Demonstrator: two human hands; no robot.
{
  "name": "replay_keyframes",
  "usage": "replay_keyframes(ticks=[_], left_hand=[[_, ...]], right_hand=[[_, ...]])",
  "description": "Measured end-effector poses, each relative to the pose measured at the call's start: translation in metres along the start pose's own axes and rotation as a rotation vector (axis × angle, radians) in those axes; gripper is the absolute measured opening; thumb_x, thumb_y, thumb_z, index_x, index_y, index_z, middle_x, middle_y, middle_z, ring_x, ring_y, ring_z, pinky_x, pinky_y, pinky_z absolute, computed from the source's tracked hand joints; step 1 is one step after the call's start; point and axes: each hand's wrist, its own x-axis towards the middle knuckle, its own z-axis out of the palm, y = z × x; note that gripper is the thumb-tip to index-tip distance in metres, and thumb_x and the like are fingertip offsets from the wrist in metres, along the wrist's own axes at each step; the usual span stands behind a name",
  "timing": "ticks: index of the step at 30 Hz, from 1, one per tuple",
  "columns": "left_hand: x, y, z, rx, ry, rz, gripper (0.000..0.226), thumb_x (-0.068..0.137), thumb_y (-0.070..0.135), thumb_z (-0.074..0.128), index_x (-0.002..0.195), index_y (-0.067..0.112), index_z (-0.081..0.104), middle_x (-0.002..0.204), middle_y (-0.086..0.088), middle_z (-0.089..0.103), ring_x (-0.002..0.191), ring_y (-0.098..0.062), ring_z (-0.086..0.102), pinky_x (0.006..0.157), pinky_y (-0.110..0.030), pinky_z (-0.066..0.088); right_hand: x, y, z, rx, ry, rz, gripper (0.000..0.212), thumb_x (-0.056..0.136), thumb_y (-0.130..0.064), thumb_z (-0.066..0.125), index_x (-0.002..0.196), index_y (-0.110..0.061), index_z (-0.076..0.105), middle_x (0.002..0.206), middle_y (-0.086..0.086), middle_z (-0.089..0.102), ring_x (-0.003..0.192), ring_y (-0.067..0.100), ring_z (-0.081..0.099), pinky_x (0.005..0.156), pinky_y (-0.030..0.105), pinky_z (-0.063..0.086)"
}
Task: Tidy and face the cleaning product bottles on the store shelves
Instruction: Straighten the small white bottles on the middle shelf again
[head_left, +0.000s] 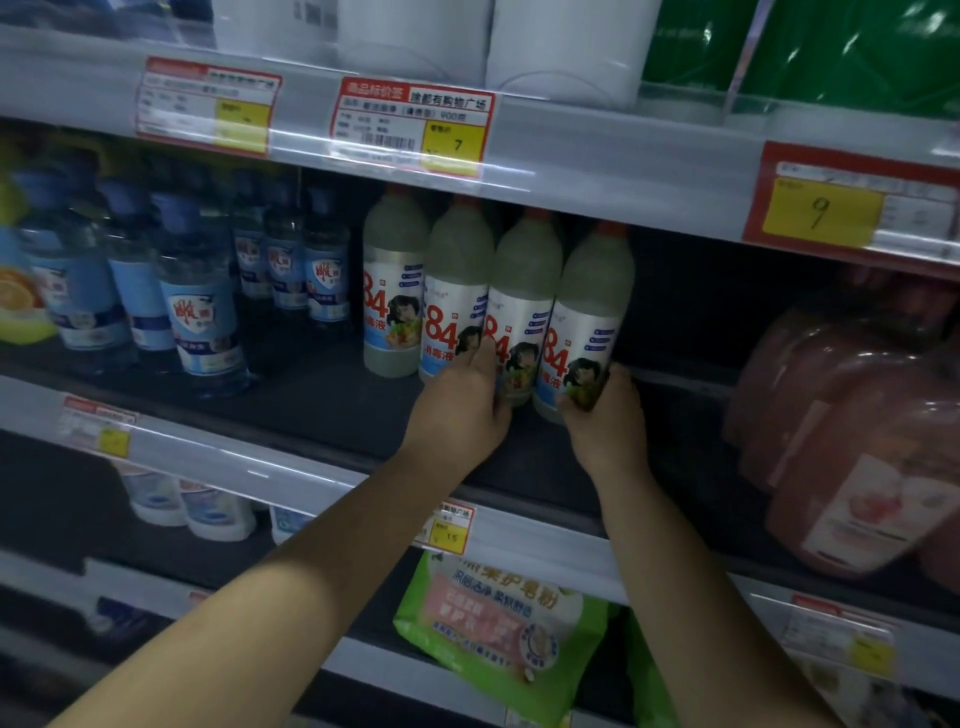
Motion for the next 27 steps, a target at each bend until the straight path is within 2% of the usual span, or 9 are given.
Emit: replay_keyframes(ticks=[4,8,10,13,17,21,24,27], left_hand=[[0.0,0.0,0.0,-0.006,0.019,-0.022,0.05,0.088,0.013,0.052,0.135,0.005,0.036,0.12,-0.013,0.055,0.107,-0.025,0.053,0.079,-0.029,0.045],[-0.001,-0.001,0.001,-0.023,0.053,-0.037,0.048,0.087,0.013,0.053,0.132,0.005,0.04,0.121,-0.013,0.055,0.108,-0.025,0.054,0.081,-0.033,0.049],[0.0,-0.003,-0.001,-0.051,0.108,-0.04,0.049,0.084,0.012,0.054,0.131,0.005,0.043,0.122,-0.013,0.055,0.111,-0.027,0.053,0.084,-0.035,0.05],[-0.001,-0.007,-0.008,-0.084,0.181,-0.05,0.053,0.081,0.011,0.058,0.131,0.004,0.043,0.125,-0.014,0.05,0.115,-0.028,0.049,0.087,-0.036,0.048],[-0.001,-0.024,-0.02,-0.052,0.268,-0.1,0.054,0.078,0.011,0.064,0.127,0.002,0.044,0.129,-0.016,0.045,0.115,-0.031,0.047,0.091,-0.041,0.048],[0.011,-0.055,-0.027,-0.084,0.262,-0.3,0.074,0.08,0.019,0.064,0.14,0.0,0.025,0.146,-0.021,0.029,0.131,-0.037,0.035,0.104,-0.05,0.038],[0.02,-0.074,-0.026,-0.306,0.183,-0.43,0.081,0.077,0.022,0.067,0.139,0.001,0.02,0.143,-0.021,0.033,0.129,-0.035,0.039,0.101,-0.053,0.04],[0.024,-0.079,-0.029,-0.511,0.119,-0.511,0.08,0.077,0.024,0.069,0.139,0.006,0.022,0.139,-0.016,0.042,0.128,-0.029,0.044,0.105,-0.046,0.04]], right_hand=[[-0.001,0.0,0.0,0.015,0.0,0.013,0.057,0.08,-0.011,0.069,0.131,-0.006,0.042,0.13,0.014,0.051,0.118,0.027,0.052,0.088,0.029,0.042],[-0.005,-0.006,0.002,-0.021,0.062,-0.013,0.073,0.078,-0.018,0.072,0.139,-0.007,0.035,0.135,0.015,0.046,0.126,0.029,0.045,0.103,0.043,0.041],[-0.009,-0.013,-0.002,-0.081,0.114,-0.049,0.079,0.08,-0.021,0.07,0.144,-0.007,0.026,0.143,0.016,0.038,0.133,0.03,0.035,0.11,0.04,0.032],[-0.021,-0.028,-0.009,-0.174,0.22,-0.206,0.08,0.081,-0.02,0.067,0.145,-0.005,0.022,0.146,0.017,0.032,0.136,0.03,0.029,0.112,0.038,0.024],[-0.036,-0.047,0.0,-0.246,0.28,-0.485,0.066,0.077,-0.01,0.067,0.136,-0.001,0.038,0.138,0.02,0.042,0.127,0.033,0.039,0.108,0.046,0.034],[-0.045,-0.063,0.027,-0.314,0.186,-0.639,0.062,0.073,-0.009,0.068,0.131,-0.002,0.045,0.13,0.017,0.053,0.122,0.027,0.043,0.103,0.042,0.037],[-0.049,-0.072,0.05,-0.327,0.013,-0.635,0.061,0.076,-0.008,0.065,0.133,-0.002,0.045,0.133,0.017,0.05,0.126,0.032,0.045,0.105,0.047,0.039],[-0.048,-0.074,0.064,-0.397,-0.094,-0.646,0.065,0.077,-0.007,0.064,0.138,-0.002,0.041,0.139,0.019,0.045,0.129,0.036,0.042,0.108,0.048,0.036]])
